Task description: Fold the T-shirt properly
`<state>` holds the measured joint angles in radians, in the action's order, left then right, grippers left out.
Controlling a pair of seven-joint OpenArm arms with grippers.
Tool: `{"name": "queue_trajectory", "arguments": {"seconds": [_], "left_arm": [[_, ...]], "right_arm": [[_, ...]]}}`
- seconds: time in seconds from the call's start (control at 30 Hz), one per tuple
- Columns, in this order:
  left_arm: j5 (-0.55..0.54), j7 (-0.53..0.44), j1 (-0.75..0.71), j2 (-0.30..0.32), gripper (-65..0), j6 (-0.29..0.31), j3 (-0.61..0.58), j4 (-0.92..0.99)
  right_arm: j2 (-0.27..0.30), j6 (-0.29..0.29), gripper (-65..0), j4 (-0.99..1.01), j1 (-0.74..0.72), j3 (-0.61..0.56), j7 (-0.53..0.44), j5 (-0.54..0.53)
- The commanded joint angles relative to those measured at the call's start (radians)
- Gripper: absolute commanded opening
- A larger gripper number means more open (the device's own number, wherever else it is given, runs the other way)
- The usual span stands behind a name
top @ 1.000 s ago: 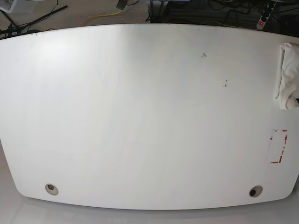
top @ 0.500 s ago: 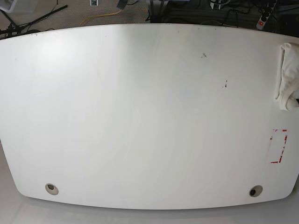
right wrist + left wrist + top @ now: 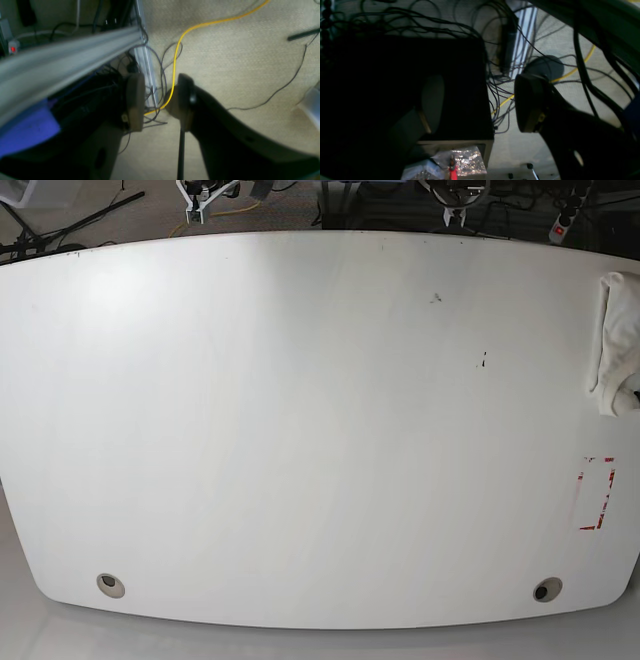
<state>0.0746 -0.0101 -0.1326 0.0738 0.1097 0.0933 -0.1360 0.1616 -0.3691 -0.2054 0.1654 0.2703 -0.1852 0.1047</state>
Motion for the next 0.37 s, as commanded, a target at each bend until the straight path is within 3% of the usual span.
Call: {"name": "queue_trajectory", "arguments": {"seconds": [0.0, 0.33], "left_arm": [[0.001, 0.003, 0.000, 0.005, -24.3, -0.025, 0.000, 0.006], [0.000, 0.000, 0.015, 0.005, -24.3, -0.029, -0.002, 0.002]], "right_arm": [[0.006, -0.009, -44.2, 0.001, 0.000, 0.001, 0.005, 0.000], [0.002, -0.009, -44.2, 0.001, -0.002, 0.001, 0.002, 0.000]]}}
